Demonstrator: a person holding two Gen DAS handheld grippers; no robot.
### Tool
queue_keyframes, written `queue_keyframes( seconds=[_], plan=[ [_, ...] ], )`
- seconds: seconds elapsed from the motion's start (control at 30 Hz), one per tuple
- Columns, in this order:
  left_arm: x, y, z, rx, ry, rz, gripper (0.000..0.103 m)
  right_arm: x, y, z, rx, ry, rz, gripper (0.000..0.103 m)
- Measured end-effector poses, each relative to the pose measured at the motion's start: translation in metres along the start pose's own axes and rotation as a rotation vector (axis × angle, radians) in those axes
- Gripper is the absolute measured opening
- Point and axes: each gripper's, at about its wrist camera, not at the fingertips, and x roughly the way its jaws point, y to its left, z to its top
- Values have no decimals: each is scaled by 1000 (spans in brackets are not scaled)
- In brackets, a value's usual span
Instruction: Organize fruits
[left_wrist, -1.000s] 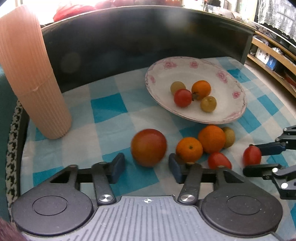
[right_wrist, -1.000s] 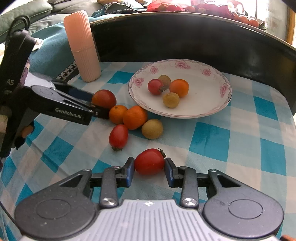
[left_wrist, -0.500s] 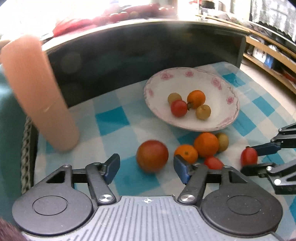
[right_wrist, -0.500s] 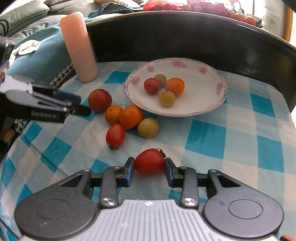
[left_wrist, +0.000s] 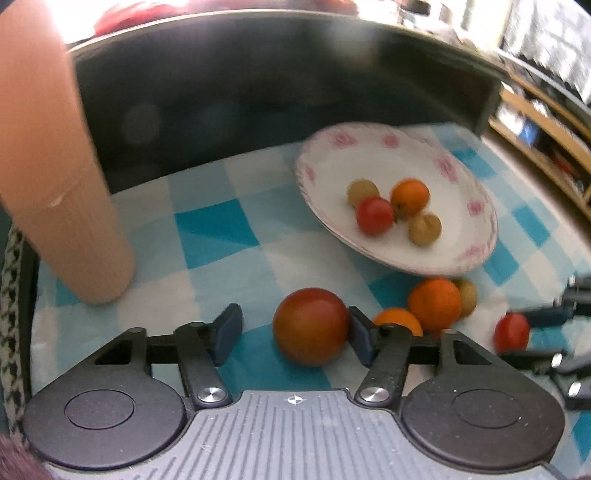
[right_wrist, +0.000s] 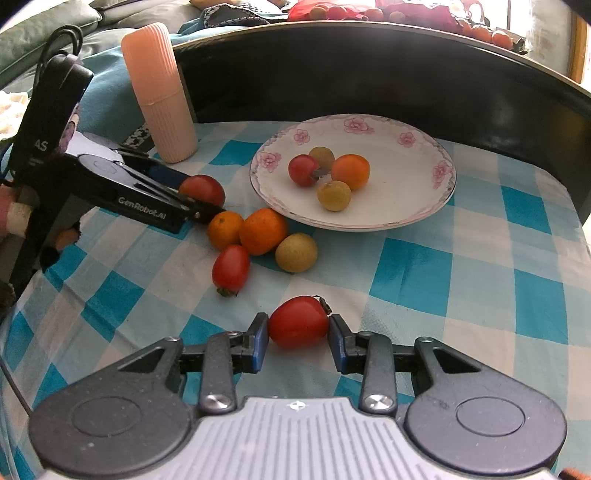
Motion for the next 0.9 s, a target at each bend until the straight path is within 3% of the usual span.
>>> queue_keyframes(
  seconds=[0.1,0.23,0.5,0.67,0.77,0.9],
  plan=[
    [-3,-11,-1,-8,3,16,50,0,0,0,5,-1,1,50],
    [-7,-32,-6,61,-1,102,50,1,2,-1,-1,-1,-8,50],
    [-17,-36,-13,11,23,142,49,-2,3,-2,-21,11,-38,50],
    [-40,-43,-38,-39,63,140,49,-4,-2,-3,-9,10,-38,50],
    [-45,-58,-55,-25,77,150,50,-6,-1,-4,-13,11,-38,50],
    [-47,-70,-53,36,50,169,50,-6,5,-7,-47,6,-53,50]
  ],
)
